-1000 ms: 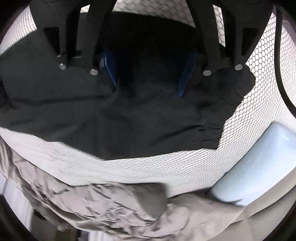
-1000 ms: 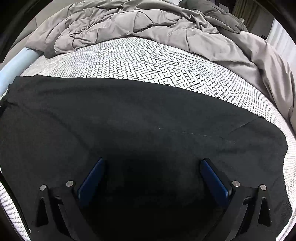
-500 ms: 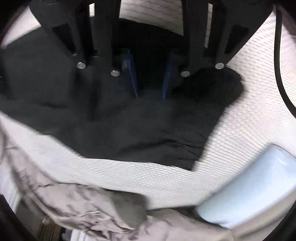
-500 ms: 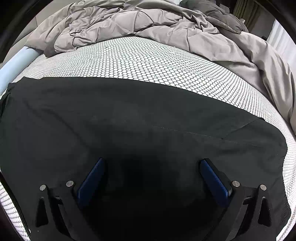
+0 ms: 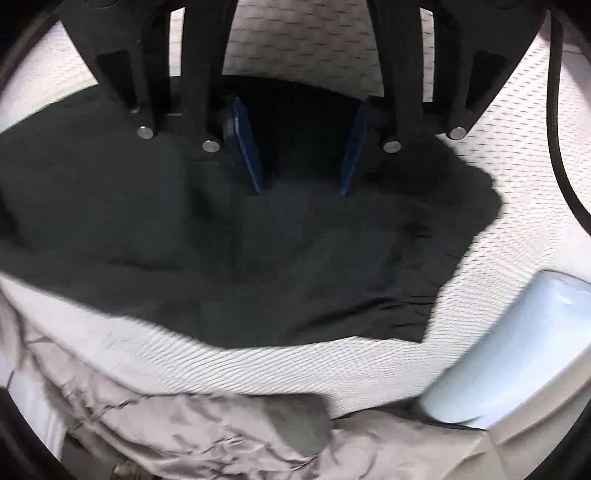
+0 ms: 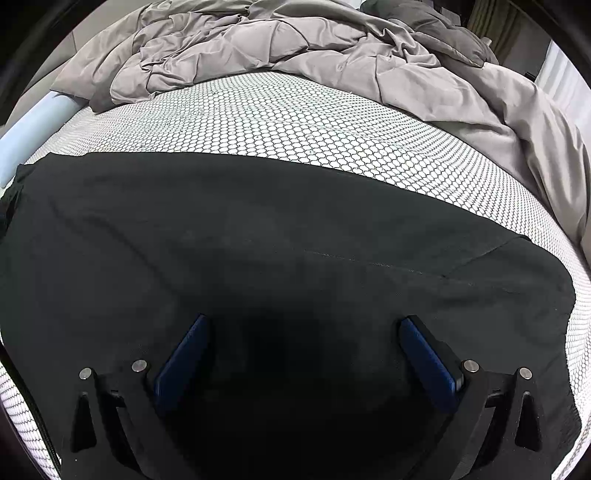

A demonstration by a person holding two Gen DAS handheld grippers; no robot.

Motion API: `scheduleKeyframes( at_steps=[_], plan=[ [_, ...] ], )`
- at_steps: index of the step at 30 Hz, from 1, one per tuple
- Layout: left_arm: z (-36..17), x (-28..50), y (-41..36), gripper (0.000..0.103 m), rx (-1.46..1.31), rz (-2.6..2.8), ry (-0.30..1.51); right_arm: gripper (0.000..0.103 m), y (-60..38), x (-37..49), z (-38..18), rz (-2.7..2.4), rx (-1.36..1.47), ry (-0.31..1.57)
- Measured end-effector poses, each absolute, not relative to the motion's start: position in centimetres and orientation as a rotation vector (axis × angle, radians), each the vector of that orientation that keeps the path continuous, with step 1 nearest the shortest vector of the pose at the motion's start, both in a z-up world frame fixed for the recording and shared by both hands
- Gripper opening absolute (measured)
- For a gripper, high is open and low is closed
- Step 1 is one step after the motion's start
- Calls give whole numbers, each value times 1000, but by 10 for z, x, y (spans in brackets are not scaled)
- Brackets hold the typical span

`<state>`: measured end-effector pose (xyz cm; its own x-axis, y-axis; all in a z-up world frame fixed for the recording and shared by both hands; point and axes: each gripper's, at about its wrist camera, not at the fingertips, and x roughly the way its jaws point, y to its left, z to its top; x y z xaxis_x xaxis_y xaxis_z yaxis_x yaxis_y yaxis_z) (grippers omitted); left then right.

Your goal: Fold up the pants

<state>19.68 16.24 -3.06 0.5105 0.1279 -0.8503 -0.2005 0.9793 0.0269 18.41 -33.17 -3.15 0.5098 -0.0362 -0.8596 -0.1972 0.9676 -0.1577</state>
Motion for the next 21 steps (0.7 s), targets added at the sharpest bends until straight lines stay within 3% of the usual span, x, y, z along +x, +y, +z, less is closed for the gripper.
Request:
scheduleKeyframes(
  at_steps=[5,11,17,20,21],
  plan=[
    [-26,189,203,46,-217,265,997,103,-331,184,-32,98,-248,1034],
    [2,197,186,46,-225,160,868,103,-331,183,-32,98,-252,1032],
    [-38,250,197,46,-194,312,1006,103,-332,183,-32,107,-252,1031],
    [-33,251,216,33,-292,384,977,103,-332,181,-32,113,-251,1031],
    [-33,251,219,33,-319,393,969,103,-333,181,-32,115,-253,1031]
  ],
)
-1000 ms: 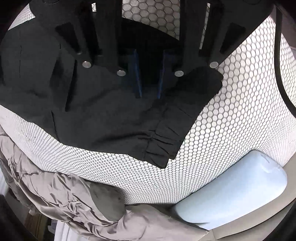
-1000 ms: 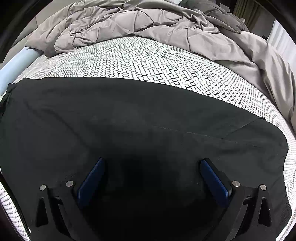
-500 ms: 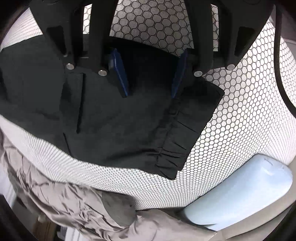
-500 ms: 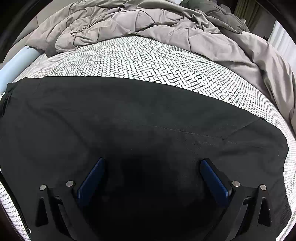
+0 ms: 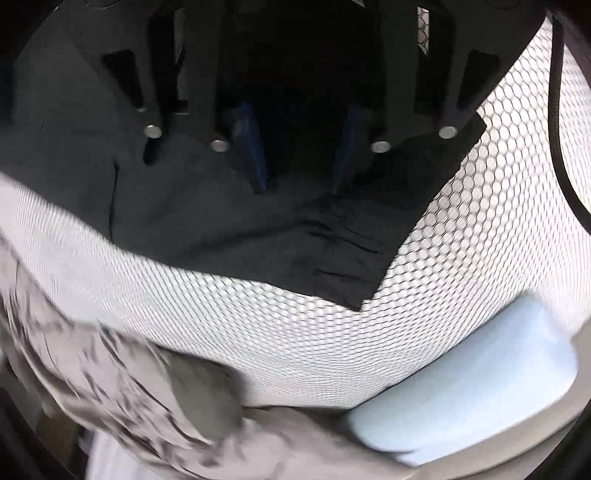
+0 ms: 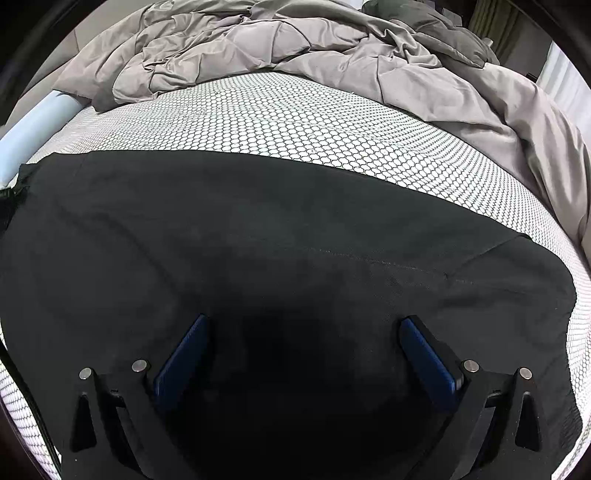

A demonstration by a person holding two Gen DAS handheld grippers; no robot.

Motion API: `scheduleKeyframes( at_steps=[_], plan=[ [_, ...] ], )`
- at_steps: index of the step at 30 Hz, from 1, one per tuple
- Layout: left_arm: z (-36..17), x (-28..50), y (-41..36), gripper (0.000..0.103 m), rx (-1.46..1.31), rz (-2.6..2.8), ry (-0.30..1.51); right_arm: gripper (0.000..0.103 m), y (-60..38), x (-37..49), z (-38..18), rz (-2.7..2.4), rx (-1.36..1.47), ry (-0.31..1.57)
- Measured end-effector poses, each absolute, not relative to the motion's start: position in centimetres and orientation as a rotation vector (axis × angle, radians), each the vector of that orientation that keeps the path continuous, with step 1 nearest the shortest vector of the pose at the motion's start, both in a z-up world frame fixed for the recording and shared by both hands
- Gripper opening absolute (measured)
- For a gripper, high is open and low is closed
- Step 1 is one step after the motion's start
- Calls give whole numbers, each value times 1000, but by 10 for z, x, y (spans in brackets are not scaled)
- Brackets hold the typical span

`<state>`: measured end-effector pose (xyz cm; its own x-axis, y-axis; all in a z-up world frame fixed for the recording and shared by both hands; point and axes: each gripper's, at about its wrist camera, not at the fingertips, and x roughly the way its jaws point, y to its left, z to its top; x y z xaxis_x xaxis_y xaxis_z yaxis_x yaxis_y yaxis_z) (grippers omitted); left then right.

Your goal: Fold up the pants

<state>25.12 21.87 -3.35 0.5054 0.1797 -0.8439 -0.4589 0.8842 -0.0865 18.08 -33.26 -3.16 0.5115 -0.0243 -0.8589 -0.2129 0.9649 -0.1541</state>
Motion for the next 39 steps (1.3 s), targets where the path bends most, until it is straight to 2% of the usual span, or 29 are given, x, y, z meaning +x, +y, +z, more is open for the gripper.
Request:
scheduleKeyframes(
  at_steps=[4,6,8,11,13,15,21,24,25,28,31,32,35,39],
  plan=[
    [-19,242,207,33,-294,332,914,103,-332,179,-31,117,-260,1029],
    [-9,244,195,37,-294,231,870,103,-332,179,-31,119,-260,1030],
    [-15,263,186,47,-275,219,900,103,-331,179,-31,116,-266,1029],
    [-43,298,189,46,-320,294,993,103,-330,178,-31,117,-266,1026],
    [-47,306,204,45,-376,373,962,103,-332,176,-31,128,-264,1028],
    [-41,301,212,38,-410,480,934,103,-334,174,-30,134,-267,1032],
    [5,276,157,38,-341,320,809,103,-340,165,-28,144,-272,1024],
    [20,259,94,46,-261,131,766,103,-347,155,-24,160,-254,1011],
    [21,253,72,52,-245,62,765,103,-350,150,-20,176,-226,1007],
    [17,253,-3,56,-161,-188,820,103,-356,129,-7,284,-159,981],
    [9,258,-62,77,-36,-376,860,103,-355,110,-10,281,-249,968],
    [5,248,-79,81,-6,-414,874,103,-358,108,-15,257,-282,981],
    [-20,242,-129,81,144,-529,979,102,-392,97,-27,167,-294,1004],
    [-39,232,-150,86,253,-528,1005,101,-490,75,-17,-156,-95,962]
  ],
)
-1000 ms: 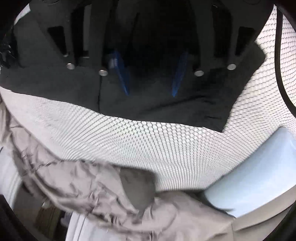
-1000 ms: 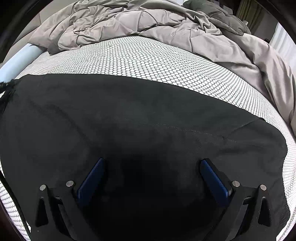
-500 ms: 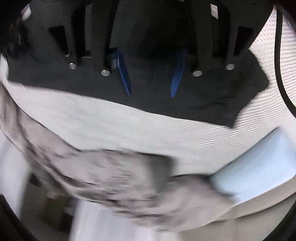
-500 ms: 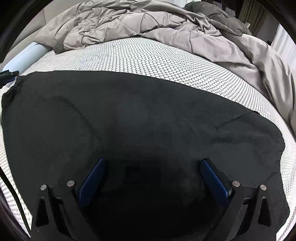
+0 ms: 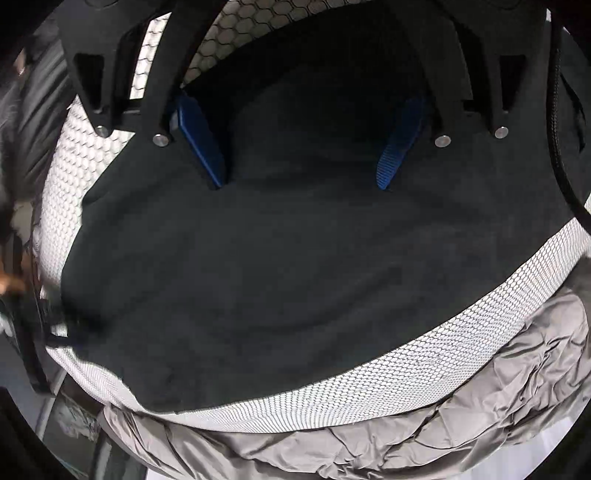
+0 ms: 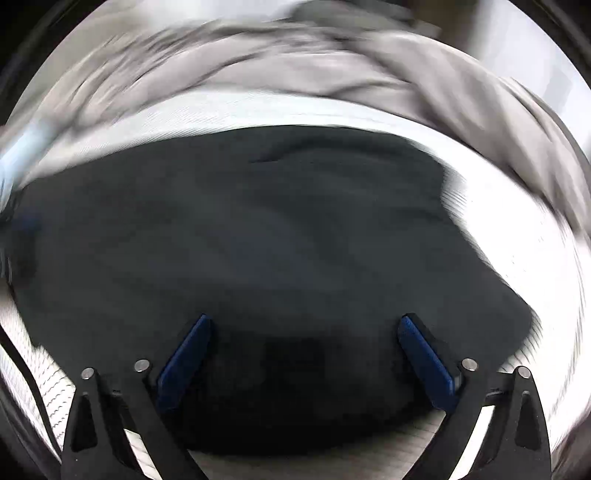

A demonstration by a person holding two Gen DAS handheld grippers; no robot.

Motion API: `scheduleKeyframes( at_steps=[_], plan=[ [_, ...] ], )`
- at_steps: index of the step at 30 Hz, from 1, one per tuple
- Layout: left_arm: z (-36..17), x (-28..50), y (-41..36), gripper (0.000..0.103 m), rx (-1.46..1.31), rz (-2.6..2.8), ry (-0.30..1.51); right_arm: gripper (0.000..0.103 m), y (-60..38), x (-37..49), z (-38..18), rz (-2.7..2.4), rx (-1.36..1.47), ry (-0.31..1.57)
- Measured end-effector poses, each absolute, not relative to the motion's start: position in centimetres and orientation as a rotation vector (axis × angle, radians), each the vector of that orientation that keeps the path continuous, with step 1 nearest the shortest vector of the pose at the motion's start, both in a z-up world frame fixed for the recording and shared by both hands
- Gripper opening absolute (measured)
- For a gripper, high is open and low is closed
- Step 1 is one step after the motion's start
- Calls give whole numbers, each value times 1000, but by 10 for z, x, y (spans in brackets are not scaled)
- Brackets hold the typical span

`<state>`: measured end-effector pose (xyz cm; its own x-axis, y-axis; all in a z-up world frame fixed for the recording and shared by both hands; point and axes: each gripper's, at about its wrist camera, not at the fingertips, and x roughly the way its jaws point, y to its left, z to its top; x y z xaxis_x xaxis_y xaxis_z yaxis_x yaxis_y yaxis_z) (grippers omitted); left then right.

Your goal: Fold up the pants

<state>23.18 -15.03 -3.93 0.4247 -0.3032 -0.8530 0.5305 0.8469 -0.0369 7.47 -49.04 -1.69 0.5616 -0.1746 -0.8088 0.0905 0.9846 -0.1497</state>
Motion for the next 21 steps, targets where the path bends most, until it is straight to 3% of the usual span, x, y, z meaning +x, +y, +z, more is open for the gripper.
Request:
scheduleKeyframes(
  at_steps=[4,11,16,18,20,21],
  plan=[
    [-36,230,-144,88,194,-519,1018,101,-550,56,-15,-234,195,906],
    [4,205,-135,89,10,-635,887,101,-583,8,1,-87,575,744],
    [-33,193,-189,89,257,-658,1018,101,-617,10,-27,-18,835,713],
    [-33,186,-197,91,325,-642,983,99,-624,25,-32,-23,863,688],
    [-27,187,-192,91,293,-657,992,80,-622,36,-30,-24,833,661],
    [-24,189,-185,91,248,-670,997,54,-624,45,-32,-48,811,649]
  ],
)
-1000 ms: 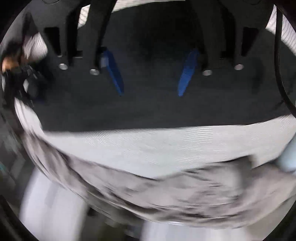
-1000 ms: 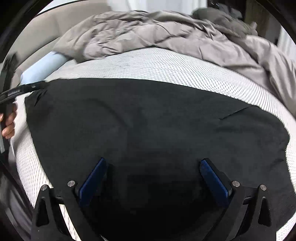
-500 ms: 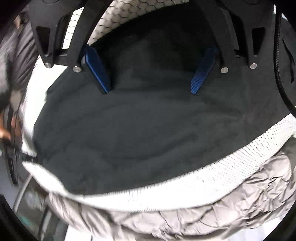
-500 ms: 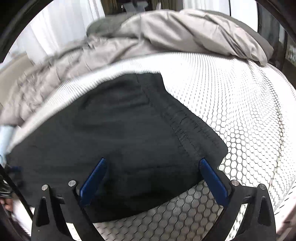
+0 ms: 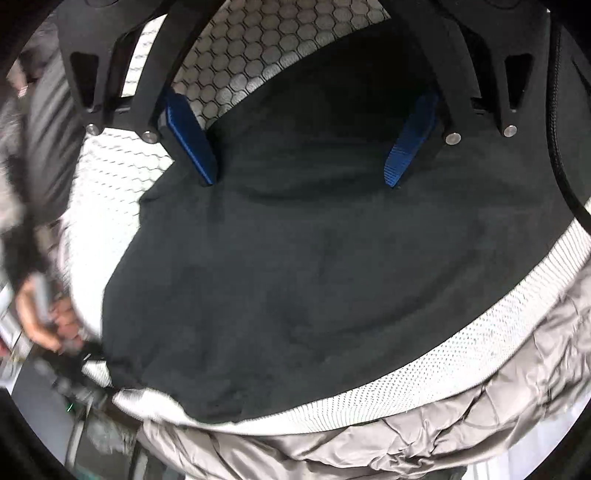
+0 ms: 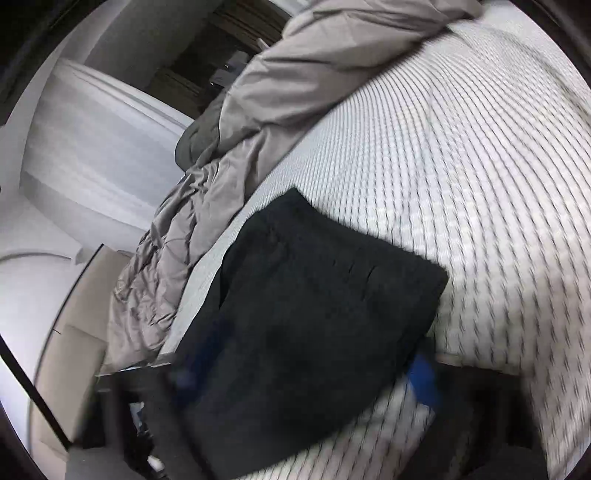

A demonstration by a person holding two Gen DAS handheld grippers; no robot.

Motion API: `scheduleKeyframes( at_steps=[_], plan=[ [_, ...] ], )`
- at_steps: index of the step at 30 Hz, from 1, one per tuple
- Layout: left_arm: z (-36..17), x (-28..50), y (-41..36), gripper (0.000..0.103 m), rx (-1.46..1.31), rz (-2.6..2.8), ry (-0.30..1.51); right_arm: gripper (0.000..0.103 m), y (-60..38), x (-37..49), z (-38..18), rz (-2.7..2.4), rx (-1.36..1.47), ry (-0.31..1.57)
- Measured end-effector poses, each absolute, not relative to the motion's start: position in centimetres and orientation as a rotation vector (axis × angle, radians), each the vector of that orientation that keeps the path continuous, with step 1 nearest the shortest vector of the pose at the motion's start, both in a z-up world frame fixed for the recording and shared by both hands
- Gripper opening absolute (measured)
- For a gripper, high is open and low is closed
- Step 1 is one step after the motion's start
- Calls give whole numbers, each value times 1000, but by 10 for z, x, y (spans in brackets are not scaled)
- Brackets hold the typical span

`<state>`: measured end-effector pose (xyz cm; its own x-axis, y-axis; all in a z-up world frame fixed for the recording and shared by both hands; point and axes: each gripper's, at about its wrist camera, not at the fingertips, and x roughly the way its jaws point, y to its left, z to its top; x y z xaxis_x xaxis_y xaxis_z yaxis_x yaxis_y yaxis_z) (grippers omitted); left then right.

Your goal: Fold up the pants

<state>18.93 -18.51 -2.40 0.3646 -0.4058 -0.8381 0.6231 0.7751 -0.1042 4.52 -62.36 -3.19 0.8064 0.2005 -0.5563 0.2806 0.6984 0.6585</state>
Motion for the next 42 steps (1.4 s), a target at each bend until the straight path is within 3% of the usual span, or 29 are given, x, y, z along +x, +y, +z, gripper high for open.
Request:
scheduleKeyframes(
  at_steps=[1,4,8,12,14,15,16,17,21,26,28,34,42],
  plan=[
    [-21,190,-179,91,218,-669,997,33,-627,52,-35,-64,811,659],
    [-13,197,-156,91,156,-621,982,15,-626,60,-34,-87,833,646],
    [-7,215,-124,91,72,-547,961,13,-580,57,16,2,694,560],
    [-1,237,-89,90,-25,-465,942,13,-463,75,69,294,486,565],
    [3,248,-66,90,-95,-411,936,17,-406,88,74,416,399,614],
    [5,251,-56,90,-126,-389,931,37,-374,95,72,501,356,656],
    [6,254,-42,90,-165,-361,928,70,-343,102,66,613,314,730],
    [6,258,-33,89,-194,-341,929,78,-314,108,57,722,259,804],
    [7,266,8,83,-335,-272,929,78,-270,112,29,778,88,919],
    [11,265,-9,72,-372,-408,932,79,-330,121,52,608,140,839],
    [7,262,-28,72,-354,-498,956,87,-352,126,60,535,90,787],
    [-20,260,-66,72,-372,-649,1099,87,-404,163,21,544,342,835],
    [-43,275,-85,73,-488,-703,1178,86,-405,166,1,480,321,928]
  ],
)
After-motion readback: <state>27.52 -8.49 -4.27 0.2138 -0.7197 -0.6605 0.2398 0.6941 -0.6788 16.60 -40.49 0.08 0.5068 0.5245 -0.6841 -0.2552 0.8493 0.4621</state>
